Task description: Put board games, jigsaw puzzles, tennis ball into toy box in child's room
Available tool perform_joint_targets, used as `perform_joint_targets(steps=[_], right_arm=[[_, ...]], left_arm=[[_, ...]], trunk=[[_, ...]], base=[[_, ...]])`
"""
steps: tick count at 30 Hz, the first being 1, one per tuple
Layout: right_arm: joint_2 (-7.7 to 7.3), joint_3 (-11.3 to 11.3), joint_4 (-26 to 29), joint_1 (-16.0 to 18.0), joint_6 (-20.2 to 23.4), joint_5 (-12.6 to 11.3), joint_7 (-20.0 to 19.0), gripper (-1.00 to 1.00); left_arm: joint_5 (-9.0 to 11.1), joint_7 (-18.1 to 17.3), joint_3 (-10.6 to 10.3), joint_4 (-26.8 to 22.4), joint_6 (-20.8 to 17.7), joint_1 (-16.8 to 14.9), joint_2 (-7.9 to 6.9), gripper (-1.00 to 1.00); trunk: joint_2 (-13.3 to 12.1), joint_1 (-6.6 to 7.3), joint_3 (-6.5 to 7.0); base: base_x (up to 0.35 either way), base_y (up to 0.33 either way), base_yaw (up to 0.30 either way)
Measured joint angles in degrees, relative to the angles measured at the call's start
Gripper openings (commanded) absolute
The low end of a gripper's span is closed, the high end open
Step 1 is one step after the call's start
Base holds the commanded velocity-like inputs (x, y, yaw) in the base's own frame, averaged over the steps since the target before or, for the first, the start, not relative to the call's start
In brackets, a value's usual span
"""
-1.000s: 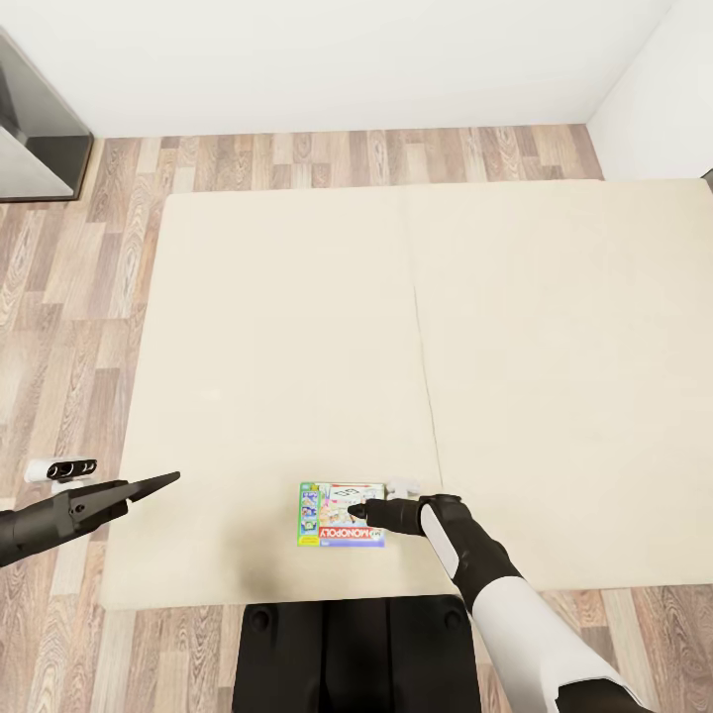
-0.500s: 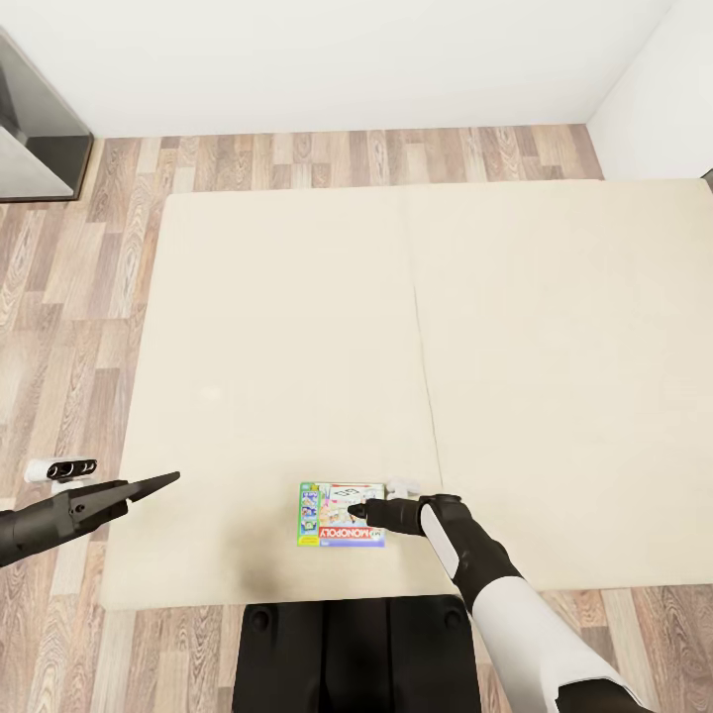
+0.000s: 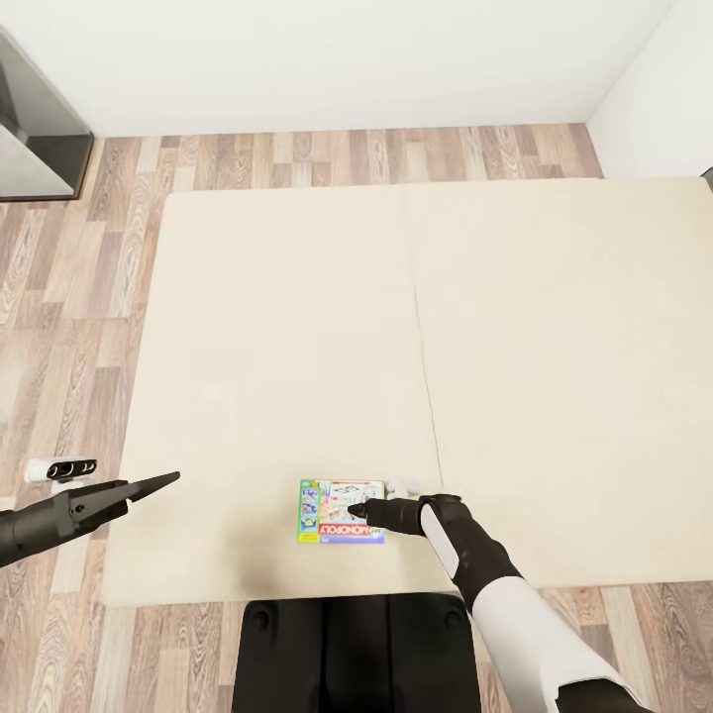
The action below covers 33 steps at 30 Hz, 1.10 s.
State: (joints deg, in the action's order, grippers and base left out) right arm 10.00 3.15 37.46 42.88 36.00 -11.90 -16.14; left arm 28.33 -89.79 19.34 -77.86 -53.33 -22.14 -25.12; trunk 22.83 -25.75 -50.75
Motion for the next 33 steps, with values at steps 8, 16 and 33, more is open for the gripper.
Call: perform_joint_targets(steps=[8,16,33], right_arm=[[0.0,0.0,0.0,0.0,0.0,0.0,0.0,1.0],[0.0,0.0,0.0,0.0,0.0,0.0,0.0,1.0],[0.0,0.0,0.0,0.0,0.0,0.1,0.0,1.0]], left_arm=[[0.0,0.0,0.0,0.0,0.0,0.0,0.0,1.0],[0.0,0.0,0.0,0.0,0.0,0.0,0.0,1.0],[0.0,0.0,0.0,0.0,0.0,0.0,0.0,1.0]], trunk=[[0.0,0.0,0.0],[0.0,0.0,0.0],[0.0,0.0,0.0]], base=[[-0.003,0.0,0.0],[0.0,0.0,0.0],[0.0,0.11,0.0]])
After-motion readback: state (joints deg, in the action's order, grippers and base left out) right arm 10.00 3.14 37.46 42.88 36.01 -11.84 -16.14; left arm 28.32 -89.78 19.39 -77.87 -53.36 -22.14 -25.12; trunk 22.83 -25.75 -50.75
